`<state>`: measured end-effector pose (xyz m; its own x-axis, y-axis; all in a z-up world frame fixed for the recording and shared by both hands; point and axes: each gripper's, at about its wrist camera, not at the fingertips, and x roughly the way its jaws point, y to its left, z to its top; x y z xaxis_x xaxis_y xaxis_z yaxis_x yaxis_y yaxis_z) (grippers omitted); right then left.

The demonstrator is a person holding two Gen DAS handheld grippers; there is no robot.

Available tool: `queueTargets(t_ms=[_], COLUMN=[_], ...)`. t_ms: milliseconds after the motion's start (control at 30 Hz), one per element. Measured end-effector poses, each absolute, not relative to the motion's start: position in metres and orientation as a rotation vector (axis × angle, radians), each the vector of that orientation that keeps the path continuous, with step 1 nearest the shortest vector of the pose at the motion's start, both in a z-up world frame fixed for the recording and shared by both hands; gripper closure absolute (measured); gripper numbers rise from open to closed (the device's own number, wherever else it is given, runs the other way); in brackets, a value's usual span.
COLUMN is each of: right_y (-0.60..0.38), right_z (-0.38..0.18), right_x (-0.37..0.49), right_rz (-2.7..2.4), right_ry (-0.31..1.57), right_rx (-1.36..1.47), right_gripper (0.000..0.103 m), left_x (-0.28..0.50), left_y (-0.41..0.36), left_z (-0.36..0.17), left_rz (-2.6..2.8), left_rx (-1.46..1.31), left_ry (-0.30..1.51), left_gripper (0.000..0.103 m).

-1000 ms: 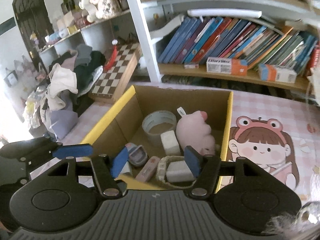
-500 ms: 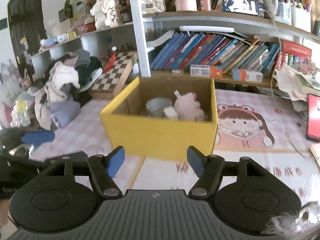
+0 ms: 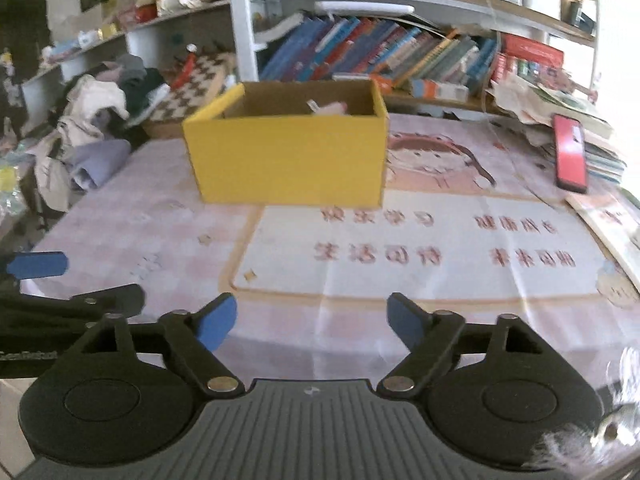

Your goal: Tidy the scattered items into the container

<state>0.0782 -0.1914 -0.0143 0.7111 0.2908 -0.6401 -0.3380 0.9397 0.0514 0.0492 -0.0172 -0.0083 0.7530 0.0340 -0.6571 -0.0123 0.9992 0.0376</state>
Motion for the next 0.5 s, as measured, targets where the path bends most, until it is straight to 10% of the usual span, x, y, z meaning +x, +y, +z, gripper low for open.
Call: queueTargets(t_ms=[500], right_y=[-0.1883], right_z=[-0.0217], right_x=[0.0744], right_rz=[0.329], right_ry=[0.73], right_rx=[-0.121], right_gripper=[0.002], left_x=[0.0426], left_y=[-0.007], left_z=[-0.0109], left_rz=[0.085], left_rx=[0.019], left_ry=[0.725], left_gripper=[0.0])
